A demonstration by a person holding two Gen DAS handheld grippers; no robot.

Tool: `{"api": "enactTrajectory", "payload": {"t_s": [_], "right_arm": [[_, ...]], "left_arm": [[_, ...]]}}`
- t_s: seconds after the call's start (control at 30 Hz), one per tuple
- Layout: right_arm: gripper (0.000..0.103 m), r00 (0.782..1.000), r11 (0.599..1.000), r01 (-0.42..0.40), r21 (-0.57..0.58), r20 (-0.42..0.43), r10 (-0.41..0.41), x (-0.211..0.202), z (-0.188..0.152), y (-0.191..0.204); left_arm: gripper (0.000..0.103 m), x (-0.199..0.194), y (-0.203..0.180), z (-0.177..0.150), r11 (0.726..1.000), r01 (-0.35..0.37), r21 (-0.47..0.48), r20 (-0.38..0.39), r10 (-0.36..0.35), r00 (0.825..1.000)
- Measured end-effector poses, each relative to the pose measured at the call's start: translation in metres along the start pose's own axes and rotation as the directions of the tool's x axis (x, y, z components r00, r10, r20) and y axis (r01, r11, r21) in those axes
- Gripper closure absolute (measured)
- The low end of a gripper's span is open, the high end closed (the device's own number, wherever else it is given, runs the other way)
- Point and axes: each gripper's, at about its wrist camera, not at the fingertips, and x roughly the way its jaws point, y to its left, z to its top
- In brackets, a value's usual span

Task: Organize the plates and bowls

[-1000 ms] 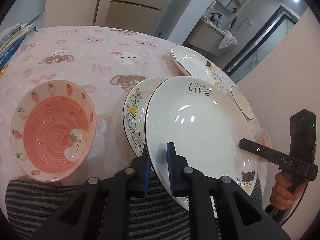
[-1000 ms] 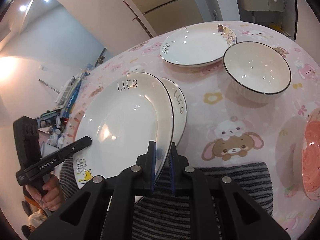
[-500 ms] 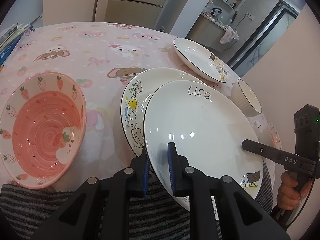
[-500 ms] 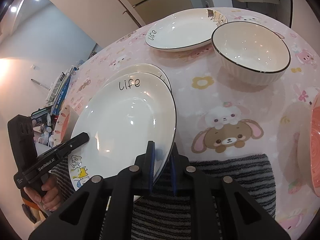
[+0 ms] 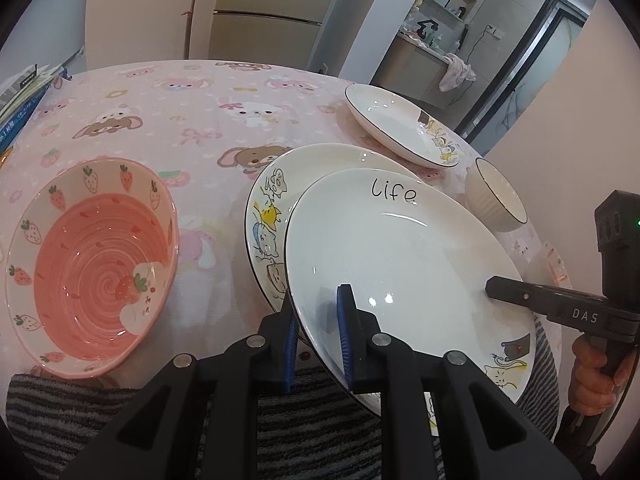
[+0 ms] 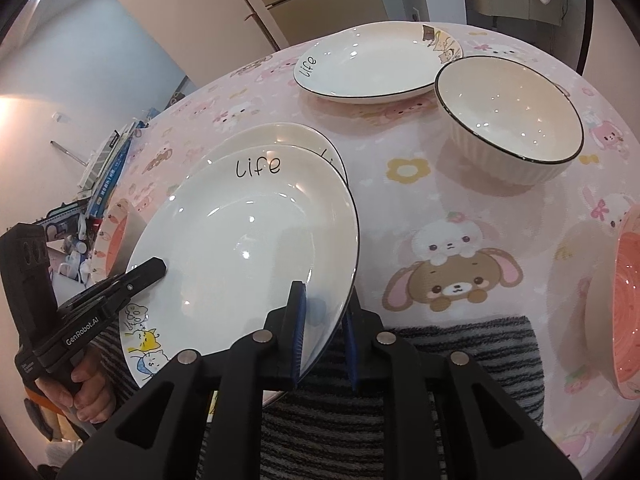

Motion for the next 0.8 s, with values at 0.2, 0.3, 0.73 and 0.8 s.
{"api": "enactTrajectory", "payload": {"t_s": [0.2,0.3,0.73,0.8], "right_arm": [[0.085,0.997,0.997,0.075,-0.011,0.016,-0.075,-0.002,0.003,0.006],[0.085,0.997,0.997,0.079,-0.007,0.008,-0.079,0.002,0.007,0.006],[0.084,0.995,0.995,0.100,0.004,0.005,-0.100,0.013,0.020,0.004],[0.084,0.995,0.995,0.095,0.005,0.000,-0.095,0.013,0.020,0.004]], "left_arm": [[0.083,0.009,-0.003,0.001,1.000,-0.023,0.011,0.016,0.023,1.000],[0.083,0.012,-0.002,0.003,1.000,-0.028,0.005,0.024,0.028,0.999],[0.083,0.016,0.001,0.005,0.999,-0.032,0.001,0.036,0.032,0.999],[0.083,0.016,0.001,0.006,1.000,-0.027,-0.002,0.035,0.027,0.999]]}}
